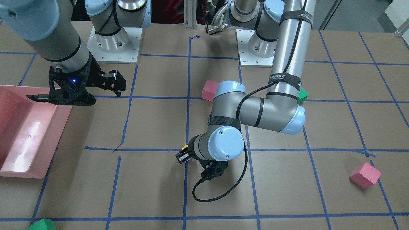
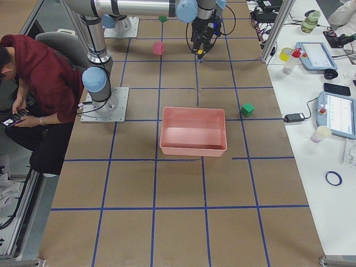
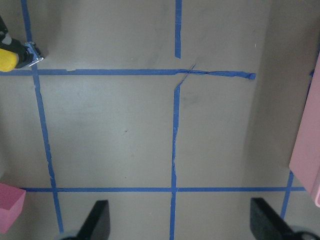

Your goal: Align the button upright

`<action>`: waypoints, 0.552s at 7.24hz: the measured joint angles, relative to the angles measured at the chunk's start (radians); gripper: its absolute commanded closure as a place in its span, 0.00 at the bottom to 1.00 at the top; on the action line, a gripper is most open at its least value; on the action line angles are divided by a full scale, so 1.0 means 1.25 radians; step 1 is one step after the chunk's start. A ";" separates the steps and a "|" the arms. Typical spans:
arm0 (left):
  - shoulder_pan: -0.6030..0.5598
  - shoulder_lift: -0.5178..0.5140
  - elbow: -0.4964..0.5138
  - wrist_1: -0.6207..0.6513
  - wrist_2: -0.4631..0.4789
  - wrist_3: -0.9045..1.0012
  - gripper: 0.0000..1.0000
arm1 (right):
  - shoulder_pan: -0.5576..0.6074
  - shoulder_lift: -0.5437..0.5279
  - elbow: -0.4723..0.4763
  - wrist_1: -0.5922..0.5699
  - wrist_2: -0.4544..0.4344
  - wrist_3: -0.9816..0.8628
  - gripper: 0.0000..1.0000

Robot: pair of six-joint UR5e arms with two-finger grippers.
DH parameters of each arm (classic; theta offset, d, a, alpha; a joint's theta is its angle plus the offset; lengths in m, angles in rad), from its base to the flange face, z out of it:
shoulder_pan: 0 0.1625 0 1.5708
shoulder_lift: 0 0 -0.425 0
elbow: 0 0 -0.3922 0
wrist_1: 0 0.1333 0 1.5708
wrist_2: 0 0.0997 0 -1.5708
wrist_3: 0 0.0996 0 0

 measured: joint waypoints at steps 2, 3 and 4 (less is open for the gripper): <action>0.032 0.042 0.009 -0.026 0.006 0.040 0.00 | 0.001 0.000 0.000 0.001 0.000 0.000 0.00; 0.051 0.096 0.013 -0.053 0.023 0.082 0.00 | 0.001 0.000 0.001 0.001 0.000 -0.001 0.00; 0.065 0.166 0.015 -0.114 0.068 0.153 0.00 | 0.001 0.000 0.001 0.003 0.000 0.000 0.00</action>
